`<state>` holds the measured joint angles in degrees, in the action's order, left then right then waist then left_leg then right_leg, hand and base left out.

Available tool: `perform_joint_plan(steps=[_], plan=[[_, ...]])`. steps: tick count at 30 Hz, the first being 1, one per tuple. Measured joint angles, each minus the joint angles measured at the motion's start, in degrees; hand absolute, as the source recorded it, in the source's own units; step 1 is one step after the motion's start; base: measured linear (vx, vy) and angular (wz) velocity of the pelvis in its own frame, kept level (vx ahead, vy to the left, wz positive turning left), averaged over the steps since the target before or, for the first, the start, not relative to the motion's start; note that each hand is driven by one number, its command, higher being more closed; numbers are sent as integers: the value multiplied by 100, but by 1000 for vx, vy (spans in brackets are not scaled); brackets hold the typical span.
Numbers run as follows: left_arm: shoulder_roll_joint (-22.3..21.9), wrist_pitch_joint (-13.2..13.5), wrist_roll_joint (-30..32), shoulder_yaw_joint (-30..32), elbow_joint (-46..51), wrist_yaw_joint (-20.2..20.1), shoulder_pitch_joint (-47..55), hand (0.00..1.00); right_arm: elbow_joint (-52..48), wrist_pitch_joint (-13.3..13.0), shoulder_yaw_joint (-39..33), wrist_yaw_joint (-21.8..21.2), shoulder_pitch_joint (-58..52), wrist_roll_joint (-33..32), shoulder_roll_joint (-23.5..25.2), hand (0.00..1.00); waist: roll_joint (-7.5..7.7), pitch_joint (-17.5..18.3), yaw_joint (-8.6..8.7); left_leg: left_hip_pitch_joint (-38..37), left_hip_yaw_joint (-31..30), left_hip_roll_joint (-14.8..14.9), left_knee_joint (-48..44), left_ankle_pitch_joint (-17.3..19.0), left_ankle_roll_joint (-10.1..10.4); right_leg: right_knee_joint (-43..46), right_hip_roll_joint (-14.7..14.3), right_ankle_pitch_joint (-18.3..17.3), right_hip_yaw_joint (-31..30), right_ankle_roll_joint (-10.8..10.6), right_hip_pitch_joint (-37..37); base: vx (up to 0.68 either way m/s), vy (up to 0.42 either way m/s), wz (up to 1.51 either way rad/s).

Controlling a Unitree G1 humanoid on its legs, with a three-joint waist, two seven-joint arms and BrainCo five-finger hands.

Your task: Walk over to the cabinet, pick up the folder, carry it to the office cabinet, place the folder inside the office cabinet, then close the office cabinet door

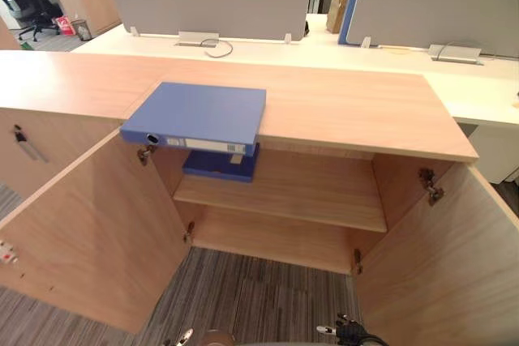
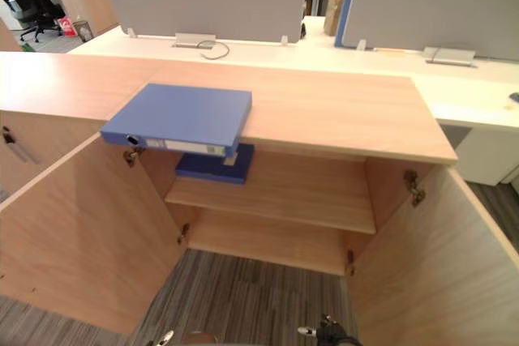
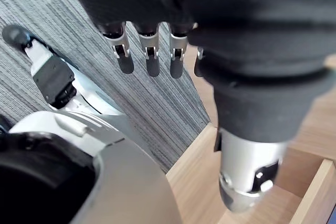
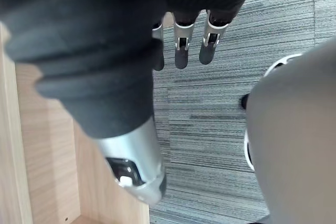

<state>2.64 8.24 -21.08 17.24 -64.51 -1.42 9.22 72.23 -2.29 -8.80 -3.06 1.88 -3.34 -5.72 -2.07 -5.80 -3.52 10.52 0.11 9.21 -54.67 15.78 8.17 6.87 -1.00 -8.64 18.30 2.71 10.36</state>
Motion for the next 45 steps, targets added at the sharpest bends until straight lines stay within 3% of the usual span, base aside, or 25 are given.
perform_joint_plan(steps=[1, 3, 4, 5, 6, 7, 9, 12, 16, 21, 25, 30, 32, 38, 39, 40, 42, 45], plan=[[11, 1, -133, -68, 2, -2, -12, 0, 5, 3, 0, 25, 56, -1, 16, 0, 27, -20, -15, 156, 144, -56, 614, 101, -170, -40, 69, 3, -114, -5, 63, 286, 100, -52], [57, 9, -220, -96, 20, -2, -46, 0, -5, 1, 0, 41, 149, -3, 39, 0, 99, -70, -57, 165, 150, -209, 1946, 37, -254, -43, 232, -18, -305, -64, 99, 312, 190, -58], [103, 8, -217, -208, 26, -1, -50, 0, -21, -4, 6, 46, 182, -2, 37, 0, 108, -82, -57, 131, 23, -287, 2895, -363, -321, -38, 332, -86, -388, -237, 130, 281, 227, -50], [104, 7, -210, -266, 17, -1, -33, 0, -30, -6, 7, 55, 178, -3, 33, 0, 90, -82, -60, 106, 18, -285, 3165, -963, -439, -37, 348, -128, -437, -341, 159, 319, 284, -25], [209, 13, -220, -289, -13, -1, -72, 0, -30, -6, 36, 86, 159, -1, 142, 0, 226, -121, -67, -122, 81, -497, 3372, -1130, -603, -54, 519, -168, -459, -473, 221, 249, 230, -1], [312, 20, -218, -323, -10, -6, -80, 0, -30, -7, 138, 83, 143, 2, 207, 0, 388, -128, -47, -236, 102, -674, 3574, -1163, -657, -80, 684, -168, -438, -472, 233, 277, 259, 10], [356, 8, -222, -309, -21, -8, -105, 0, -20, -7, 124, 84, 78, 4, 221, 0, 495, -89, -50, -314, 122, -876, 3678, -1168, -715, -136, 870, -142, -433, -503, 303, 187, 174, 15], [333, -8, -386, -304, -87, -40, -87, 0, -19, -13, 105, 64, 68, 5, 281, 0, 485, -79, -64, -704, 211, -1010, 4156, -1307, -921, -165, 1008, -5, -440, -631, 435, 125, 120, -6], [329, -40, -690, -335, -191, -111, -92, 0, -16, -10, -37, -22, -120, 114, 325, 0, 479, 11, -16, -909, 222, -1096, 4757, -1627, -935, -330, 1067, 69, -426, -741, 424, -2, -19, -6], [320, -62, -1778, -712, -100, -247, -76, 0, -15, -2, -120, -24, -165, 230, 203, 0, 403, 112, 36, -1134, -63, -1172, 5806, -2179, -801, -462, 1079, 88, -319, -783, 240, -68, -19, 5], [330, -126, -2748, -1638, 1664, -328, 315, 0, -55, 8, 22, -23, -162, 262, 166, 0, 358, 132, 50, -1182, -250, -1247, 5992, -2303, -780, -457, 1092, 27, -285, -854, 210, -118, 50, 3], [287, -97, -3713, -1570, 4238, -302, 807, 0, -60, 90, 519, -12, -77, 477, 105, 0, 343, 203, -31, -1120, -258, -1258, 5990, -2347, -829, -457, 1101, -17, -301, -853, 139, -51, 41, -2], [147, -12, -3688, -1264, 5093, -86, 950, 0, -46, 123, 644, -3, -77, 484, 93, 0, 373, 281, -84, -1067, -295, -1273, 5968, -2391, -895, -477, 1096, 5, -299, -881, 102, 18, 12, 7], [-245, 78, -1558, -432, 7166, 894, 1004, 0, 59, 230, 608, 26, -142, 482, 192, 0, 368, 345, -384, -1089, -415, -1302, 5959, -2441, -968, -644, 1092, 59, -197, -908, 284, 42, -8, 11], [-368, 89, -687, -254, 7628, 1141, 963, 0, 61, 228, 585, 26, -144, 482, 208, 0, 363, 357, -415, -1088, -429, -1286, 5956, -2441, -967, -642, 1087, 60, -197, -906, 288, 0, 0, 0], [-403, 90, -292, -174, 7830, 1278, 921, 0, 60, 228, 560, 26, -151, 483, 238, 0, 358, 363, -430, -1088, -430, -1278, 5954, -2440, -966, -639, 1081, 61, -198, -905, 288, 0, 0, 0], [-472, 96, 1478, 55, 8537, 1960, 709, 0, 57, 228, 381, 30, -201, 538, 255, 0, 340, 417, -481, -1088, -411, -1237, 5934, -2418, -938, -618, 1055, 69, -239, -892, 273, -33, 6, -8], [-469, 80, 2981, 387, 9164, 2553, 448, 0, -36, 222, 93, 34, -365, 713, 297, 0, 335, 555, -512, -1114, -371, -1188, 5938, -2344, -863, -593, 1030, 75, -295, -880, 258, -61, 22, -12]])
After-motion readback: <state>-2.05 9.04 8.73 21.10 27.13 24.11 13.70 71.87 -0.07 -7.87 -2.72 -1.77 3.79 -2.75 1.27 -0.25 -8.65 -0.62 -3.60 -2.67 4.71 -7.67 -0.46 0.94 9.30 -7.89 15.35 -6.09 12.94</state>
